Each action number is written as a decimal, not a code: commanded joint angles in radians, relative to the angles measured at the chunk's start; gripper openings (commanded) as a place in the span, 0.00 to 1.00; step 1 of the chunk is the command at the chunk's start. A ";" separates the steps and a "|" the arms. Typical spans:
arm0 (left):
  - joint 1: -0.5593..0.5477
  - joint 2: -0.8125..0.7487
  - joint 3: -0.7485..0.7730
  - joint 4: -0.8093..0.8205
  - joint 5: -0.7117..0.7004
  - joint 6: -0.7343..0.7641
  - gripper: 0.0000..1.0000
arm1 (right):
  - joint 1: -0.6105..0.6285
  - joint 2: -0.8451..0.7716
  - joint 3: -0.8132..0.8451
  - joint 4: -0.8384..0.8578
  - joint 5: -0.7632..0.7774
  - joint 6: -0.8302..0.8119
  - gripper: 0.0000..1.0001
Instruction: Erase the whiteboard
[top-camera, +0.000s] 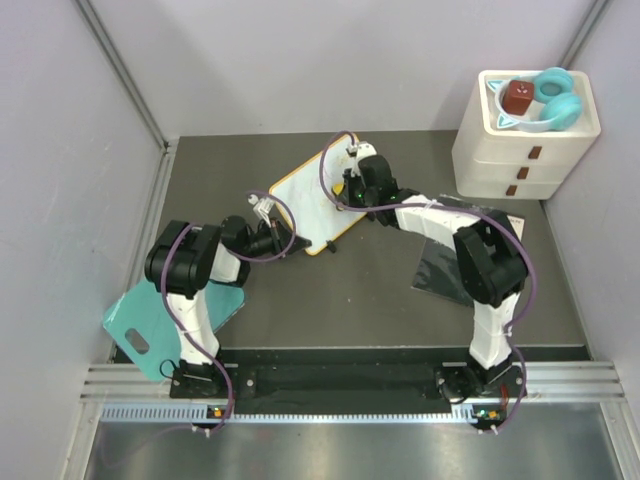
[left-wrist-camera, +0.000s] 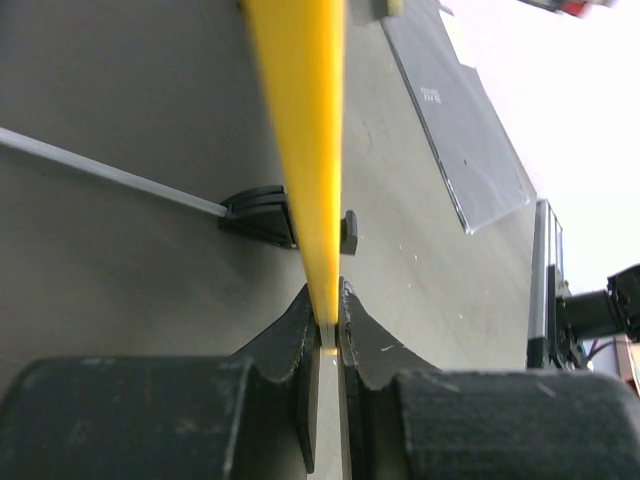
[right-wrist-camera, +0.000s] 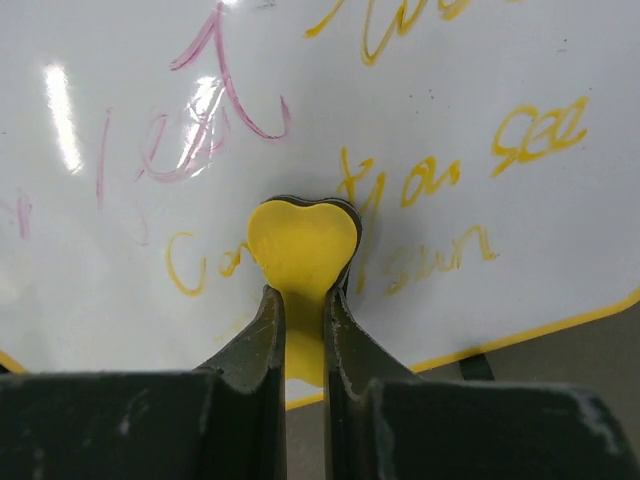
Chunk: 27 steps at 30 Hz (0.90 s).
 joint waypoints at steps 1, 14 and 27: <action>-0.023 -0.037 -0.027 -0.089 0.087 0.091 0.00 | -0.007 0.049 0.073 0.083 -0.020 -0.018 0.00; -0.042 -0.032 -0.019 -0.130 0.095 0.129 0.00 | 0.186 0.043 -0.056 0.262 0.042 -0.025 0.00; -0.043 -0.038 -0.014 -0.152 0.109 0.149 0.00 | 0.076 0.095 -0.010 0.164 0.227 0.158 0.00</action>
